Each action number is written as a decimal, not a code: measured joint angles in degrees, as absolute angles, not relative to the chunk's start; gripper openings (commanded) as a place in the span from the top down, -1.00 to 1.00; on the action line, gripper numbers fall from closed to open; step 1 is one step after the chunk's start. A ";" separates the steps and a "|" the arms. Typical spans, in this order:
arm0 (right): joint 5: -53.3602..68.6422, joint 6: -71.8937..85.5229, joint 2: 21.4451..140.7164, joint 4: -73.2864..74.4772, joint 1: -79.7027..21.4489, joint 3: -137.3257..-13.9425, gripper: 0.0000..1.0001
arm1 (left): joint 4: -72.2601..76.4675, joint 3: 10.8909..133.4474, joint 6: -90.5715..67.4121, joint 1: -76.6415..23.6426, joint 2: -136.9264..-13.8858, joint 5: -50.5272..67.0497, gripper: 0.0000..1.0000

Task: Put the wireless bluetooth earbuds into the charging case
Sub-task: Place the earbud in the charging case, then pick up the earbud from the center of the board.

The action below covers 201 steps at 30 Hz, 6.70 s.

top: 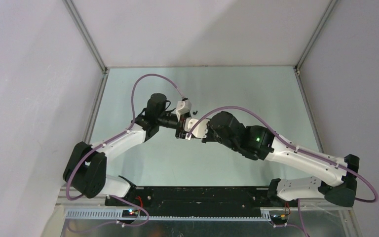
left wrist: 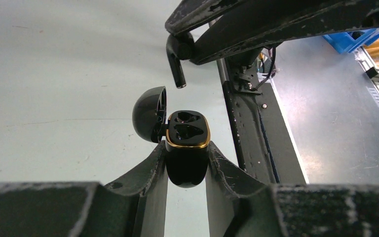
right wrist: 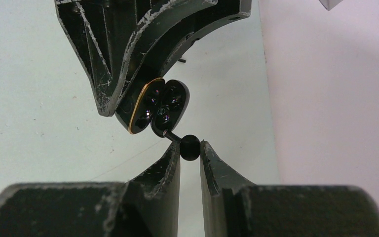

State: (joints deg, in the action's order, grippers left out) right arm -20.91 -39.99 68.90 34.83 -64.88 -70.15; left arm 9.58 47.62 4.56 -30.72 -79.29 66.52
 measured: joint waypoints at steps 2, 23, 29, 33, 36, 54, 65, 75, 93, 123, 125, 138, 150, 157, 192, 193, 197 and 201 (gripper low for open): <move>-21.56 -40.16 68.90 34.87 -65.36 -70.15 0.58 | 9.61 47.62 4.54 -30.41 -79.29 66.54 1.00; -28.27 -43.16 72.25 30.89 -68.90 -67.31 0.59 | 9.54 47.62 4.01 -29.82 -79.29 66.85 1.00; -29.10 -43.40 72.71 30.94 -69.49 -67.31 0.59 | 9.26 47.62 4.01 -29.82 -79.29 66.85 1.00; -29.12 -43.38 72.71 31.00 -69.82 -67.31 0.59 | 9.04 47.62 4.01 -29.69 -79.37 66.85 1.00; -29.10 -43.40 72.71 31.03 -70.11 -67.31 0.60 | 8.86 47.62 3.99 -29.50 -79.50 66.83 1.00; -29.58 -43.33 74.04 30.76 -70.96 -67.31 0.64 | 8.88 47.64 1.89 -28.86 -79.53 67.16 1.00; -32.53 -42.06 75.64 28.14 -71.44 -67.31 0.75 | 16.08 45.69 -4.82 -27.64 -79.75 66.59 1.00; -30.41 -38.06 75.64 27.42 -69.34 -68.31 0.55 | 28.82 41.87 -13.61 -26.57 -79.75 66.04 1.00; -27.31 -35.62 75.26 31.55 -68.42 -71.90 -0.49 | 32.45 41.76 -14.98 -26.17 -79.72 66.22 1.00; 3.62 -23.64 84.77 33.67 -36.75 -86.06 -0.67 | -1.63 50.89 15.94 -21.26 -71.11 76.73 1.00; 8.03 -22.17 93.06 36.80 -32.91 -96.40 -0.61 | -12.58 54.85 25.30 -19.31 -70.81 77.71 1.00; 1.28 -22.17 142.50 50.33 -32.01 -135.02 -0.63 | -37.34 57.04 47.99 -15.66 -70.50 81.91 1.00; -8.43 -24.38 144.49 47.46 -35.44 -133.82 -0.64 | -49.28 58.74 59.11 -15.66 -73.67 82.96 1.00; -8.14 -25.74 144.14 46.83 -35.90 -130.13 -0.58 | -51.46 58.76 61.23 -15.66 -73.69 83.20 1.00; -15.53 -25.54 141.56 41.10 -36.99 -125.16 -0.63 | -88.12 78.72 89.60 -15.62 -92.66 81.25 1.00; -15.33 -25.50 141.67 41.30 -37.04 -125.45 -0.63 | -88.20 79.11 89.58 -15.62 -92.58 80.90 1.00; -14.79 -25.47 141.69 42.17 -37.30 -125.54 -0.64 | -87.29 79.92 86.35 -15.81 -91.15 77.60 1.00; -14.76 -25.50 141.78 42.68 -37.28 -125.58 -0.64 | -75.61 78.54 73.08 -17.69 -86.76 70.94 1.00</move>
